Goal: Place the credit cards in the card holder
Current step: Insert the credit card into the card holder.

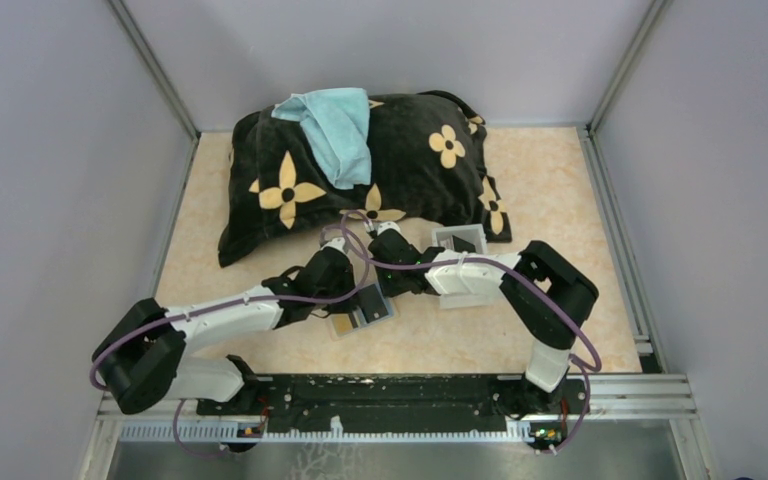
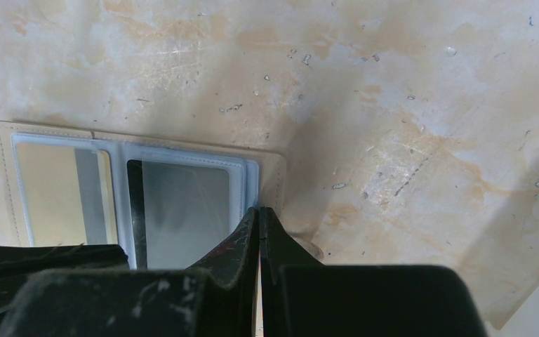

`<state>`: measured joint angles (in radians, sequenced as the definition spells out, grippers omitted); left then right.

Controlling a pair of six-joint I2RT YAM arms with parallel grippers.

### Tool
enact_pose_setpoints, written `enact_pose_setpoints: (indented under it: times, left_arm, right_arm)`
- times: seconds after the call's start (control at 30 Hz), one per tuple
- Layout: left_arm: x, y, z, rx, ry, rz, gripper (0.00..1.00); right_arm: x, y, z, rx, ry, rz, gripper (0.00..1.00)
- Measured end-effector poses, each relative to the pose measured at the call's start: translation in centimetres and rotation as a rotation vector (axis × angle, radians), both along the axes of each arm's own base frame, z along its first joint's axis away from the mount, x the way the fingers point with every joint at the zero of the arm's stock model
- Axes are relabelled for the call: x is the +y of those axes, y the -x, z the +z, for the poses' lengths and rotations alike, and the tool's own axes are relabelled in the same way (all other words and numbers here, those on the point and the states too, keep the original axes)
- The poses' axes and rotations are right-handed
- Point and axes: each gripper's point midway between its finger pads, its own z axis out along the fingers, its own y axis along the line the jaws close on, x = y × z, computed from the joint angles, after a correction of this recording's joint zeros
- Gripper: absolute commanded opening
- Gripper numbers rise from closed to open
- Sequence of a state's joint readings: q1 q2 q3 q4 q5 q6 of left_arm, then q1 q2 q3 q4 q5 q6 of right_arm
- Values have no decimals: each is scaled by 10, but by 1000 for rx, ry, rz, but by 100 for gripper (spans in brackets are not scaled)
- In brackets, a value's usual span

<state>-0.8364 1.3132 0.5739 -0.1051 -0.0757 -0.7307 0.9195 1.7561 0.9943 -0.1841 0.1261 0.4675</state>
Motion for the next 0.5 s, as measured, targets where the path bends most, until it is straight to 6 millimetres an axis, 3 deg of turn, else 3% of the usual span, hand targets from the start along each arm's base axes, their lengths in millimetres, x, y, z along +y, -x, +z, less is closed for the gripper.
enact_pose_setpoints:
  times: [0.3,0.5]
  left_arm:
    - [8,-2,15,-38,10,38,0]
    - [25,6,7,-11,-18,97,0]
  right_arm:
    - [0,0,0,-3,-4,-1,0]
    - [-1,0,1,-6,-4,0,0]
